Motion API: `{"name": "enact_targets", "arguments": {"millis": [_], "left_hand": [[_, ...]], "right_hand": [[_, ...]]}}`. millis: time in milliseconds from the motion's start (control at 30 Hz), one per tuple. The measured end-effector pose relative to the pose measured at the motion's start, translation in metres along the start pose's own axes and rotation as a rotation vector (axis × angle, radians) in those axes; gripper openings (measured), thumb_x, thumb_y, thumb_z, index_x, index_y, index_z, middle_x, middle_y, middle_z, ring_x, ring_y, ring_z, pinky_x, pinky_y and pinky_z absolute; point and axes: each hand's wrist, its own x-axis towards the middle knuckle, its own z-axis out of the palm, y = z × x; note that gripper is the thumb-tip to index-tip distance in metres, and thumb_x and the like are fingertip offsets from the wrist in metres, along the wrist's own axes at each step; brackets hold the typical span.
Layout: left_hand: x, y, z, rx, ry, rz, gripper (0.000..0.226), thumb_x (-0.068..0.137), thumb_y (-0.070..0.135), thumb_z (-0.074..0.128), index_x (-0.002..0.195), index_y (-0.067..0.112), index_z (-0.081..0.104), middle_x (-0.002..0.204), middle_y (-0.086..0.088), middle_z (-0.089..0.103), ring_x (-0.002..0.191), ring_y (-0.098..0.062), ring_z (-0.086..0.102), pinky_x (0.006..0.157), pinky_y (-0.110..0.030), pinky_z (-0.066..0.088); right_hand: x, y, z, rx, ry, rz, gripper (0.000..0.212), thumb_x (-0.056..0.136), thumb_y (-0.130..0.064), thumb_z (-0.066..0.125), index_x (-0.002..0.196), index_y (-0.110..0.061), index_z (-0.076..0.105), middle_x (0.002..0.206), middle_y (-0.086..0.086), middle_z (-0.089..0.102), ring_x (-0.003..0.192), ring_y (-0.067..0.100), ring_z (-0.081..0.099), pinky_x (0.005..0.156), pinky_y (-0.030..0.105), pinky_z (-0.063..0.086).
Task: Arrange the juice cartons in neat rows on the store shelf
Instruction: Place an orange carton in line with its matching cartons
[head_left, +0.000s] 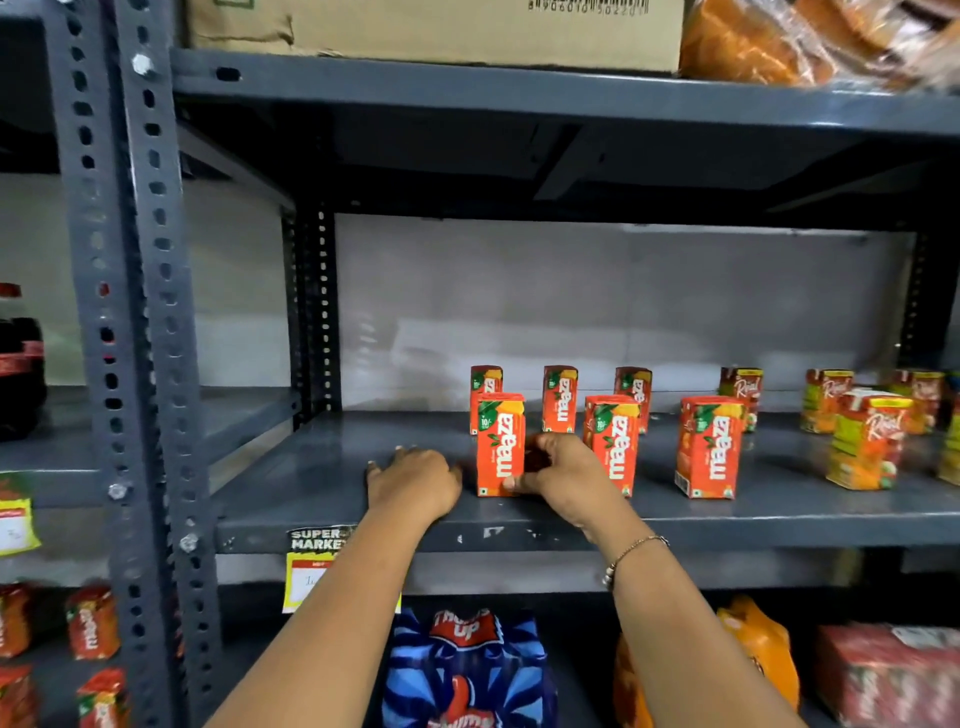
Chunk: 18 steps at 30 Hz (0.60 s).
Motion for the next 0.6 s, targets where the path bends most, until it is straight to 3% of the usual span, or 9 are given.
{"name": "enact_targets", "arguments": {"millis": [67,267,433,600], "left_hand": [[0.000,0.001,0.001,-0.005,-0.003,0.002,0.051,0.095,0.041,0.029,0.131,0.010,0.049,0.145,-0.015,0.040,0.133,-0.030,0.035,0.110,-0.051,0.023],[-0.001,-0.001,0.002,-0.002,-0.001,0.028,0.056,0.094,0.047,0.024,0.130,0.012,0.050,0.143,-0.013,0.044,0.133,-0.028,0.036,0.109,-0.052,0.024],[-0.003,-0.001,0.001,0.000,-0.007,0.043,0.061,0.094,0.054,0.021,0.123,0.013,0.055,0.138,-0.013,0.049,0.128,-0.029,0.041,0.108,-0.050,0.026],[-0.003,0.000,0.002,-0.005,0.002,0.017,0.057,0.095,0.047,0.020,0.124,0.012,0.054,0.139,-0.013,0.049,0.129,-0.028,0.040,0.108,-0.050,0.026]], "right_hand": [[-0.001,0.002,0.001,-0.021,0.004,-0.010,0.041,0.073,-0.012,0.079,0.112,-0.010,0.066,0.109,0.004,0.073,0.105,0.019,0.065,0.096,0.032,0.047],[-0.004,0.002,0.001,-0.032,0.017,0.000,0.036,0.077,-0.011,0.076,0.111,-0.011,0.066,0.110,0.003,0.073,0.105,0.018,0.065,0.093,0.029,0.046],[-0.006,0.001,0.002,-0.055,0.033,-0.007,0.038,0.078,-0.011,0.076,0.114,-0.010,0.066,0.113,0.005,0.072,0.109,0.021,0.064,0.101,0.037,0.047],[-0.011,0.002,0.004,-0.118,0.076,-0.050,0.038,0.080,-0.015,0.074,0.116,-0.010,0.065,0.118,0.005,0.071,0.113,0.021,0.062,0.096,0.027,0.042]]}}
